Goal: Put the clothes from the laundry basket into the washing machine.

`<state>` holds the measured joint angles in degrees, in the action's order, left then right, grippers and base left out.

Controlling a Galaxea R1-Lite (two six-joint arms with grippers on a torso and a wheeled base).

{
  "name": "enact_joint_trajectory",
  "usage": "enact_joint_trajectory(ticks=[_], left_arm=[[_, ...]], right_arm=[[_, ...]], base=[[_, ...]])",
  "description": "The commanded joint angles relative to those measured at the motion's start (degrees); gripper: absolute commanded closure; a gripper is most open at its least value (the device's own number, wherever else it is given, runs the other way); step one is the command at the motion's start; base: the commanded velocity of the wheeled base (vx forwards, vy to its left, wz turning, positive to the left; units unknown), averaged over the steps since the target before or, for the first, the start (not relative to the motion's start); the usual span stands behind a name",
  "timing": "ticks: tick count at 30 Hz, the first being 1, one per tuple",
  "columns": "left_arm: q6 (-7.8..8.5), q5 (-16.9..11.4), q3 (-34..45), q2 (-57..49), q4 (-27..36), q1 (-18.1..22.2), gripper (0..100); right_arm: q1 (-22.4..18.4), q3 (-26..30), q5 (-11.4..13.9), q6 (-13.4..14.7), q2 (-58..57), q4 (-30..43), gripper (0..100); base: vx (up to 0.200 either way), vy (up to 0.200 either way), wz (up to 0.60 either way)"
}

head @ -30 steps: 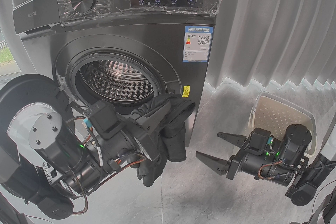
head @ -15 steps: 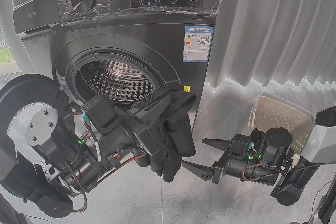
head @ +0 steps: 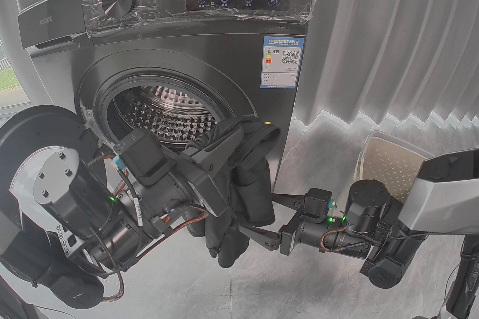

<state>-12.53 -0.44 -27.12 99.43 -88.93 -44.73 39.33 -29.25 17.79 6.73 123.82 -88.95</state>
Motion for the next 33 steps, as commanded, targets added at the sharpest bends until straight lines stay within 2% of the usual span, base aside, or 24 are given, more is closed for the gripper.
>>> enact_joint_trajectory(ticks=[1,15,23,28,33], left_arm=[[0.05,0.0,0.0,-0.1,0.0,0.0,100],[-0.04,0.0,-0.6,0.0,0.0,0.0,100],[-0.04,0.0,-0.9,-0.1,0.0,0.0,100],[-0.12,0.0,-1.0,-0.2,0.0,-0.4,100],[-0.12,0.0,-1.4,-0.1,-0.1,-0.6,100]], right_arm=[[0.9,-1.3,-0.1,-0.1,3.4,-0.1,0],[2.5,-5.6,-0.5,-0.3,7.0,0.0,0],[2.7,-12.5,-0.7,-0.3,11.9,0.1,0],[3.7,-13.4,-0.8,0.0,12.8,0.0,0],[3.9,-14.8,-2.0,0.2,13.2,0.0,0]], base=[[0.000,0.000,0.00],[0.000,0.000,0.00],[0.000,0.000,0.00],[0.000,0.000,0.00],[0.000,0.000,0.00]])
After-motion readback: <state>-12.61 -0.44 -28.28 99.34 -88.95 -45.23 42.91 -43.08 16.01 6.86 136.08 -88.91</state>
